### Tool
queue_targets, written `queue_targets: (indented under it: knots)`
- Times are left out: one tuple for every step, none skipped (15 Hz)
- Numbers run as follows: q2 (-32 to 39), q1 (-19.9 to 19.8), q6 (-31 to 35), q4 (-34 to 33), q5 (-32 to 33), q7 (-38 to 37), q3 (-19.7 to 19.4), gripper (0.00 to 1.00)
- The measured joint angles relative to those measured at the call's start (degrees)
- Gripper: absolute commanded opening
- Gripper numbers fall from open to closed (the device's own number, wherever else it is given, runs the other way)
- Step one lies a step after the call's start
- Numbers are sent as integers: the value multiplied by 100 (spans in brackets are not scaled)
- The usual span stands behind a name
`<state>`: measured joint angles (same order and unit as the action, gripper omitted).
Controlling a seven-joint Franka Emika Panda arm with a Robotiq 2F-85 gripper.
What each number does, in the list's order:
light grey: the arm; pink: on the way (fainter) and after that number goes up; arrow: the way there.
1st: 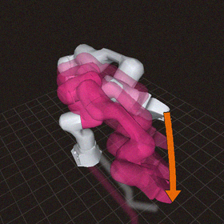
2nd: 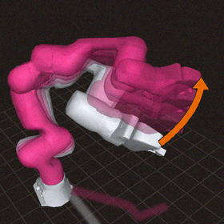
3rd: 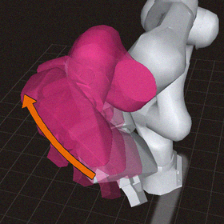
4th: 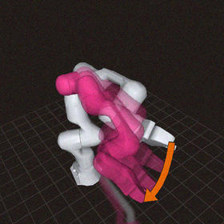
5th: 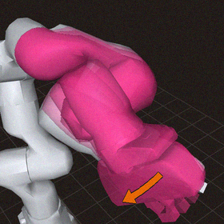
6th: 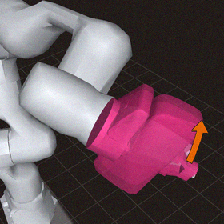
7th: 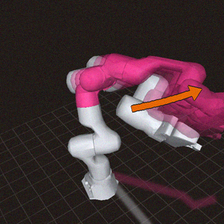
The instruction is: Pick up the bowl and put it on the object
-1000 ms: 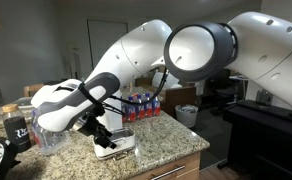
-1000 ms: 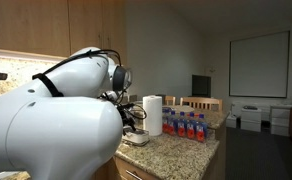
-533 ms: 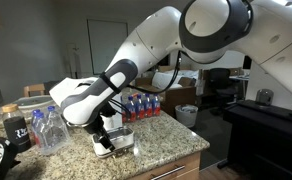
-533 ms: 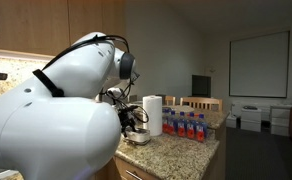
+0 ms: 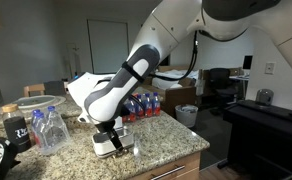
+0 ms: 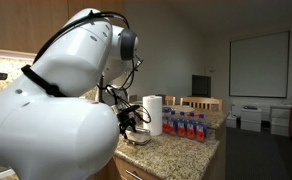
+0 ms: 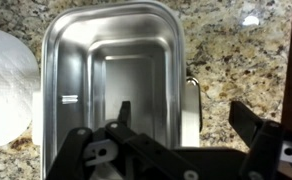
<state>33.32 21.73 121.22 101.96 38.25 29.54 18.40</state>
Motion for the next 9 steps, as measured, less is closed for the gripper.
queue_targets:
  knots:
    - [-185, -72, 270, 281, 0, -67, -10, 100]
    - [-372, -142, 559, 566, 1, -134, -31, 100]
    - [-558, -213, 868, 852, 4, -200, -60, 100]
    - [-752, -295, 1226, 1154, 15, -247, -97, 100]
    - [-941, -372, 1575, 1448, 40, -284, -142, 100]
    - [-1134, -453, 1937, 1756, 69, -300, -199, 100]
    - [-1329, -535, 2278, 2066, 98, -301, -258, 100]
    - [-1522, -609, 2580, 2363, 136, -301, -321, 100]
    - [-1710, -676, 2832, 2641, 179, -302, -385, 100]
